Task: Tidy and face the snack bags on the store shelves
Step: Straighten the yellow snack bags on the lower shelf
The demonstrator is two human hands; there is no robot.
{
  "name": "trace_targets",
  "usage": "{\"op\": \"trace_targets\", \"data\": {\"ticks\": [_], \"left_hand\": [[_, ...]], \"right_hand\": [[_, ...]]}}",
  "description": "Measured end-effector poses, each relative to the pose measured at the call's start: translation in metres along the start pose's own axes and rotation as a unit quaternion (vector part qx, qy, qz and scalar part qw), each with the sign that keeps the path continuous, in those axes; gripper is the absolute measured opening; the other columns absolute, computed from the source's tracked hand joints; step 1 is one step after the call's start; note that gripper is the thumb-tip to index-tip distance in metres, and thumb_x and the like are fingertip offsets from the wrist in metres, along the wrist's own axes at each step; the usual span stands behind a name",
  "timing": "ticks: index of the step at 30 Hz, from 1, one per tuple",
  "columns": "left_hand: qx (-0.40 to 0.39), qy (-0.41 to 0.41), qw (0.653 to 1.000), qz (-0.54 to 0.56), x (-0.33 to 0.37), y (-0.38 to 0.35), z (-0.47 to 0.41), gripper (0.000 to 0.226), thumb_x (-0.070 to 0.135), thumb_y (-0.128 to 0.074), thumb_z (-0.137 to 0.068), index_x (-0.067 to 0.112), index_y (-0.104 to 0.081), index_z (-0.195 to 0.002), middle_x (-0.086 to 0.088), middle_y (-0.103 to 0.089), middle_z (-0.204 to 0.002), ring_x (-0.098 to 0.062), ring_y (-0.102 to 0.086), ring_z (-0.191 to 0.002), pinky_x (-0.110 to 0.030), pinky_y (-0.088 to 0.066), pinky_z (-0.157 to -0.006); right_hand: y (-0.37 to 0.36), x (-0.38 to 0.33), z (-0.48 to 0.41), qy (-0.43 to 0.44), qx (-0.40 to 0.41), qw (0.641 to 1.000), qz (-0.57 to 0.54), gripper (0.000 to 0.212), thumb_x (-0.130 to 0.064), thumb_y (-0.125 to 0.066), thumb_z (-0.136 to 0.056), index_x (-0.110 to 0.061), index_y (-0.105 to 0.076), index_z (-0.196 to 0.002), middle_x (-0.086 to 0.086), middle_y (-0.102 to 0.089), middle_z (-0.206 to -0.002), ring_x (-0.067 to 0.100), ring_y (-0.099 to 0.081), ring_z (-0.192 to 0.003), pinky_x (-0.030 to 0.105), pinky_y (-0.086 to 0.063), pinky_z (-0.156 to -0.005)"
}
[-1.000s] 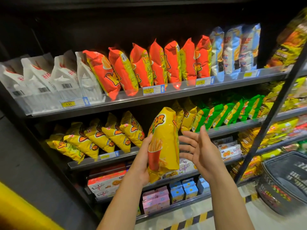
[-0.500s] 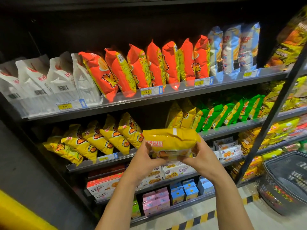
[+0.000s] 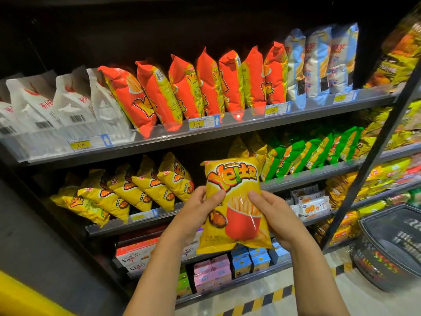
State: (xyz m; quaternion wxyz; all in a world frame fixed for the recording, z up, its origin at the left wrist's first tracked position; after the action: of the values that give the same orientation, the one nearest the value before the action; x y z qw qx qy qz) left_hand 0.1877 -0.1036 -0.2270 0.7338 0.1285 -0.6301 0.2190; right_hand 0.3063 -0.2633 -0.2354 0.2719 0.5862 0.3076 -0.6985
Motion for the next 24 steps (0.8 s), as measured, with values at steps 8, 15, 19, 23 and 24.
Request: {"op": "trace_targets", "data": {"ticks": [8, 15, 19, 23, 24], "left_hand": [[0.016, 0.147, 0.984, 0.098, 0.003, -0.016, -0.001, 0.046, 0.055, -0.072, -0.092, 0.017, -0.071, -0.119, -0.014, -0.080, -0.110, -0.033, -0.078, -0.104, -0.051, -0.057, -0.104], [-0.004, 0.097, 0.993, 0.070, 0.009, -0.022, -0.006, 0.028, 0.047, -0.065, -0.100, 0.020, -0.073, -0.103, -0.006, -0.082, -0.089, -0.021, -0.081, -0.077, -0.035, -0.066, -0.068], [0.088, 0.035, 0.995, 0.005, 0.002, -0.012, -0.017, 0.063, 0.052, -0.079, -0.086, 0.015, -0.060, -0.133, 0.000, -0.075, -0.116, -0.017, -0.076, -0.099, -0.027, -0.061, -0.073], [0.190, -0.104, 0.965, -0.150, 0.006, -0.005, -0.018, 0.043, 0.035, -0.077, -0.095, 0.032, -0.056, -0.133, 0.009, -0.060, -0.130, -0.004, -0.063, -0.108, -0.019, -0.053, -0.077], [0.188, -0.126, 0.960, -0.163, 0.007, -0.006, -0.019, 0.038, 0.035, -0.075, -0.097, 0.034, -0.057, -0.131, 0.011, -0.060, -0.129, 0.000, -0.064, -0.103, -0.016, -0.053, -0.075]], "right_hand": [[-0.008, 0.009, -0.013, -0.134, 0.042, 0.988, -0.070, 0.059, -0.064, -0.063, -0.091, -0.013, -0.071, -0.120, 0.012, -0.081, -0.099, 0.023, -0.076, -0.070, 0.029, -0.054, -0.052], [-0.008, 0.008, -0.014, -0.133, 0.023, 0.982, -0.133, 0.050, -0.060, -0.064, -0.093, -0.021, -0.068, -0.124, 0.011, -0.079, -0.111, 0.032, -0.077, -0.104, 0.049, -0.060, -0.093], [-0.007, 0.012, -0.016, -0.087, 0.034, 0.984, -0.152, 0.042, -0.045, -0.065, -0.098, -0.018, -0.066, -0.131, 0.013, -0.078, -0.116, 0.034, -0.076, -0.107, 0.053, -0.060, -0.093], [-0.005, 0.015, -0.024, 0.004, 0.115, 0.990, -0.076, 0.034, -0.038, -0.069, -0.098, -0.024, -0.063, -0.129, 0.005, -0.078, -0.115, 0.022, -0.078, -0.101, 0.046, -0.064, -0.087], [-0.006, 0.016, -0.026, 0.020, 0.129, 0.990, -0.058, 0.034, -0.037, -0.070, -0.098, -0.027, -0.062, -0.129, 0.005, -0.077, -0.118, 0.022, -0.077, -0.102, 0.047, -0.064, -0.087]]}}
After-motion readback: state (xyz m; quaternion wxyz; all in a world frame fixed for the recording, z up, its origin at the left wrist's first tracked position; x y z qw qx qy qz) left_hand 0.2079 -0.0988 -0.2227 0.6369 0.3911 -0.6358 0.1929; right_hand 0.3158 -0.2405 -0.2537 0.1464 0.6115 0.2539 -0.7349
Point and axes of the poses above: each hand's wrist, its own z-axis away from the middle knuckle, its own y-axis out of the back of the hand, x = y × z, the point moved 3 cm from there along -z, towards the middle knuckle
